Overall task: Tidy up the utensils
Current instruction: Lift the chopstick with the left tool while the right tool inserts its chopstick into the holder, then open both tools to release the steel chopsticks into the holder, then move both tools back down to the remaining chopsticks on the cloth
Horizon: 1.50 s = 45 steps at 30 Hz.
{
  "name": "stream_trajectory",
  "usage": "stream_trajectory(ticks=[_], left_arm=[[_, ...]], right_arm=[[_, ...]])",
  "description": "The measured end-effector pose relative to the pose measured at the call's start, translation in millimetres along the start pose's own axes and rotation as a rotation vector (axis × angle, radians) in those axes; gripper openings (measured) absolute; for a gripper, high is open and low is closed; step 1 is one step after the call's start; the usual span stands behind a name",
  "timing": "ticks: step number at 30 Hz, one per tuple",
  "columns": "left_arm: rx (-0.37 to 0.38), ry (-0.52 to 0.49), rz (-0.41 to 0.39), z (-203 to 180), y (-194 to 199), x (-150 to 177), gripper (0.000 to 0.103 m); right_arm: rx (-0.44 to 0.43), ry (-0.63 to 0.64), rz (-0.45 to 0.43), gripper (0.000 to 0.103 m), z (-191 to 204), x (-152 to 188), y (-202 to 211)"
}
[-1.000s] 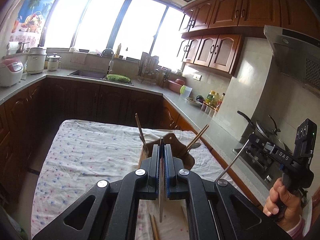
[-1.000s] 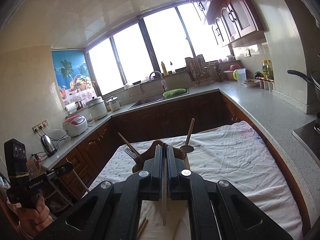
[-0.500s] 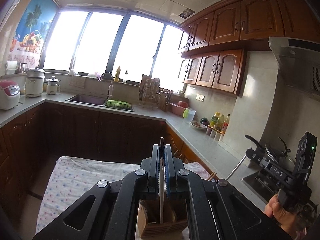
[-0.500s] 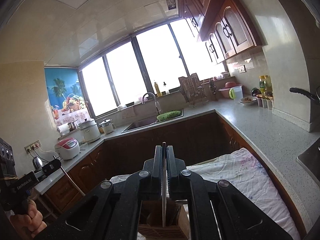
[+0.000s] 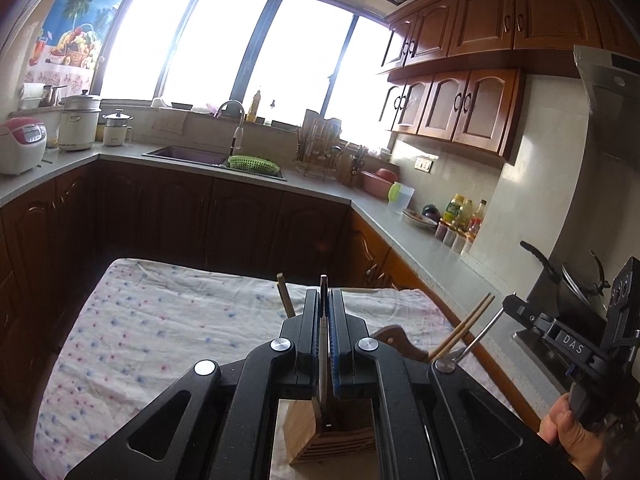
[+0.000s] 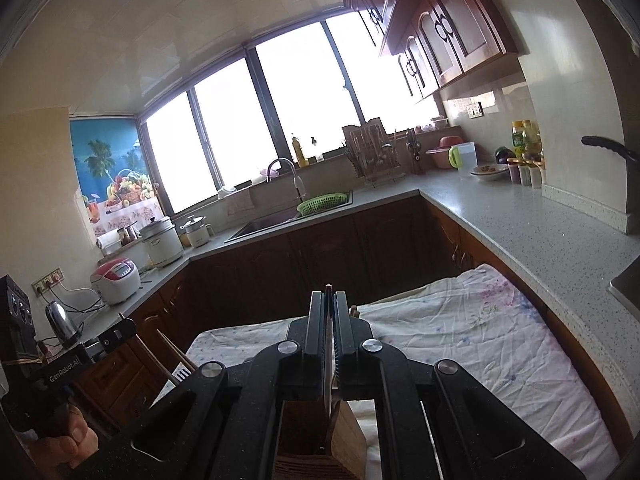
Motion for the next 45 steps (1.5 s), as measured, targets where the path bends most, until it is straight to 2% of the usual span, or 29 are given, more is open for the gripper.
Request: stream_trajectory(ticks=[4,7,18,19,21,22,23,24,25,27,29,31,33,36,45], left_arm=[[0.0,0.009,0.026,8,-3,8,0.003],[-0.002,-0.003,0.016,8,-1,7,0.003],[-0.005,-0.019,0.028,8,1,6,0.004],[-0.004,-0.02,0.028,8,3,6,0.007],[-0.003,-0.014,0.016,8,9,3,0.022],[-0.009,-0.01,0.005,9,13,2,0.027],[-0.012,-0.003,-0.001,9,17,0,0.038],[-0.012,0.006,-0.008,10,21,-2,0.045],[-0.014,0.013,-0.015,11,26,-2,0.048],[-0.016,0.018,-0.02,11,36,-2,0.057],[-0.024,0.019,-0.019,11,48,0,0.068],[-0.033,0.015,-0.025,11,61,3,0.071],[-0.039,0.018,-0.021,12,74,9,0.076],[-0.041,0.034,-0.003,12,93,21,0.077],[-0.077,0.065,0.08,17,140,60,0.077]], right_arm=[[0.002,-0.007,0.038,0.004,-2,15,-7],[0.003,0.0,0.06,0.004,-1,20,-10],[0.005,-0.011,0.074,0.006,-1,19,-10],[0.003,-0.017,0.074,0.009,-2,18,-10],[-0.006,-0.028,0.065,0.012,-3,16,-7],[-0.008,-0.029,0.057,0.02,-3,15,-5],[-0.011,-0.031,0.047,0.034,-3,12,-2],[-0.016,-0.035,0.034,0.044,-2,10,2],[-0.02,-0.039,0.021,0.058,-1,7,6],[-0.021,-0.04,-0.006,0.066,0,1,16],[-0.031,-0.051,-0.031,0.087,0,-5,27],[-0.047,-0.058,-0.071,0.099,2,-8,41],[-0.046,-0.048,-0.095,0.101,4,-10,54],[-0.052,-0.042,-0.094,0.101,5,-4,71],[-0.021,-0.06,-0.015,0.102,-3,42,112]])
Point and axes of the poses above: each gripper's, at about its wrist camera, not at the fingertips, and y roughly against the way its jaws point, z to its left, x to its underside, the point moved 2 cm from there along -y, roughly the way its jaws point, and after that the axes turned 10 degrees about -z, right-handed, at the moved point
